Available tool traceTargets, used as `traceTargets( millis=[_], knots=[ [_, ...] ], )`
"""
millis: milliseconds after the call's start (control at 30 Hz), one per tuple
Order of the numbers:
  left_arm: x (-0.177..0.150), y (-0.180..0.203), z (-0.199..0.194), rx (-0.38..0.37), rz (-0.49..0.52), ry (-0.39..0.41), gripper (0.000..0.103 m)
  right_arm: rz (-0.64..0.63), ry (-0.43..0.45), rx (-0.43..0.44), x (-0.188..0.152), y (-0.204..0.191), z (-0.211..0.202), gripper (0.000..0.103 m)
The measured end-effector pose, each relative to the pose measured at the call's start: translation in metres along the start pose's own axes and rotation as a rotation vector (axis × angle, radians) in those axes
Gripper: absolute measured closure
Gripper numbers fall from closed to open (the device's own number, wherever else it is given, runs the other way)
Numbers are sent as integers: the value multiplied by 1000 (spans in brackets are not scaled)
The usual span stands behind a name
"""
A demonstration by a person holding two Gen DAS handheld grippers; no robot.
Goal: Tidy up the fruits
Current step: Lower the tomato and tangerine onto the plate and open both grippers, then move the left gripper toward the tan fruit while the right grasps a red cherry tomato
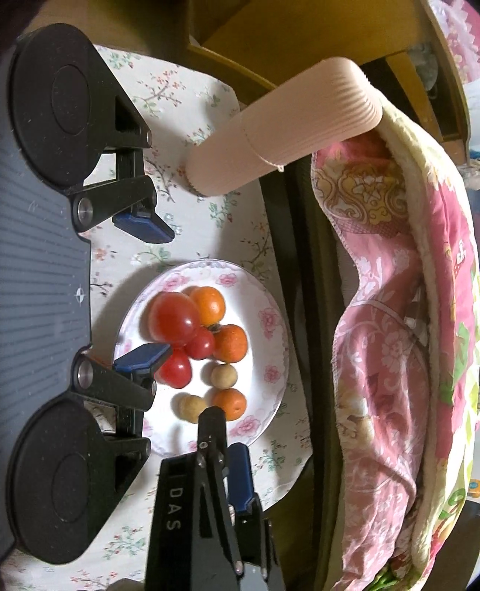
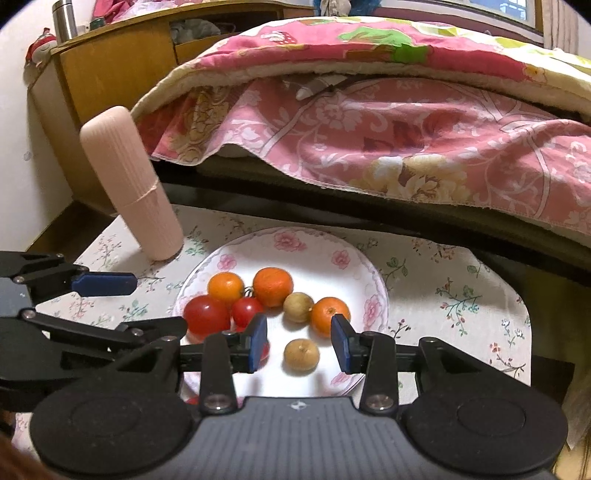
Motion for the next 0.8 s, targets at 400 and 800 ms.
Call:
traceTargets(
  millis=[400, 800],
  knots=[
    [-18, 2, -37, 1, -16, 10, 34, 16, 7, 4, -17, -17, -32, 65],
    [-40, 16, -70, 13, -8, 14, 32, 31, 13, 10, -36, -31, -60, 65]
  ],
)
Point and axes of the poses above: each gripper's, at about its wrist camera, not at the fingertips, and z roughly the way its jaws point, y to its right, x to its top, the point moved 6 cm from there along z, roughly the way its jaws point, and after that the axes turned 2 degrees about -z, right-handed, at the moved point
